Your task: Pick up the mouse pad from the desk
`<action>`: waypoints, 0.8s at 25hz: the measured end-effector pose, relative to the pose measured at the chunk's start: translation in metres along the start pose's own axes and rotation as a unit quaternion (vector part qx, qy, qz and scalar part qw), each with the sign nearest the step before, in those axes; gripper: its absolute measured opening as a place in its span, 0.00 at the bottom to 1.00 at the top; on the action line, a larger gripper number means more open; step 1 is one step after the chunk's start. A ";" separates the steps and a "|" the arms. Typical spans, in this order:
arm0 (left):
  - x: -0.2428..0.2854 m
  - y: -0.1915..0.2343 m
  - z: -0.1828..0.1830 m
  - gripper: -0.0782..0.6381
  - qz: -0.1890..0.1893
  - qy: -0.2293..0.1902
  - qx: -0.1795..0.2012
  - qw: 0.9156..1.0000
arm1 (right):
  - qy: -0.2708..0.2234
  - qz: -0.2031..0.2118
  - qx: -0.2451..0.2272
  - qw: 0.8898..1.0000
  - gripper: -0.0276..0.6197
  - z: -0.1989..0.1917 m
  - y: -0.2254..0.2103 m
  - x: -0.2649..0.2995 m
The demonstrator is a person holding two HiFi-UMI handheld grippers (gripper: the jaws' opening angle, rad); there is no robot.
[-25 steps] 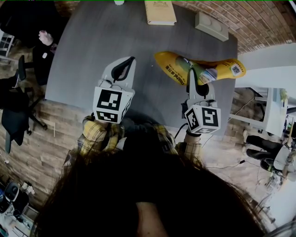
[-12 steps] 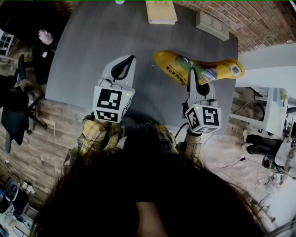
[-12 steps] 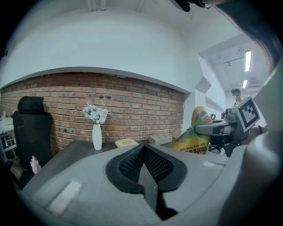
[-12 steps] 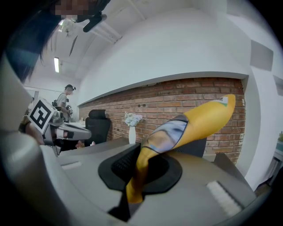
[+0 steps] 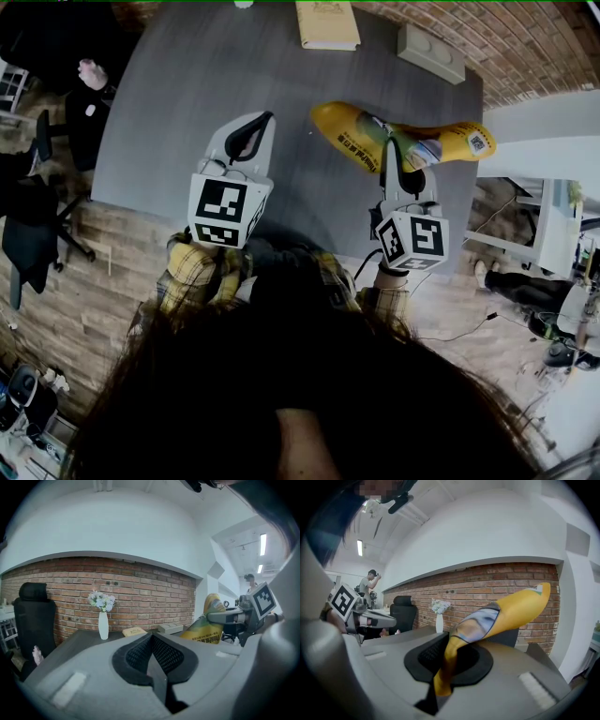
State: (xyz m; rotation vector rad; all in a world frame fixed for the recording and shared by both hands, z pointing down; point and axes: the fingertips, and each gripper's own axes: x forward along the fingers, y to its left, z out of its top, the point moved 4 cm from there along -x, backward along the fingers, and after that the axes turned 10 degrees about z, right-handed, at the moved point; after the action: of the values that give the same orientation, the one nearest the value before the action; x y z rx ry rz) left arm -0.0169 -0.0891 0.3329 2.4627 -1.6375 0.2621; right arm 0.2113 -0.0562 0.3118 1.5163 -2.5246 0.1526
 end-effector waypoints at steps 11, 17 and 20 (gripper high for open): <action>0.001 0.001 0.000 0.11 0.001 -0.001 0.002 1.000 | 0.000 0.000 0.001 1.000 0.08 0.001 -0.001 0.001; 0.001 0.003 0.002 0.11 0.002 -0.002 0.002 1.000 | 0.000 -0.001 -0.001 1.000 0.08 0.002 -0.001 0.001; 0.001 0.003 0.002 0.11 0.003 -0.004 0.004 1.000 | 0.002 -0.002 -0.001 1.000 0.08 0.002 -0.001 0.001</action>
State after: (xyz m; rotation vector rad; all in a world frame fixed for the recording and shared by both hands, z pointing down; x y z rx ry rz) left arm -0.0188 -0.0913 0.3315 2.4671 -1.6515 0.2612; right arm 0.2112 -0.0575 0.3102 1.5177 -2.5180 0.1521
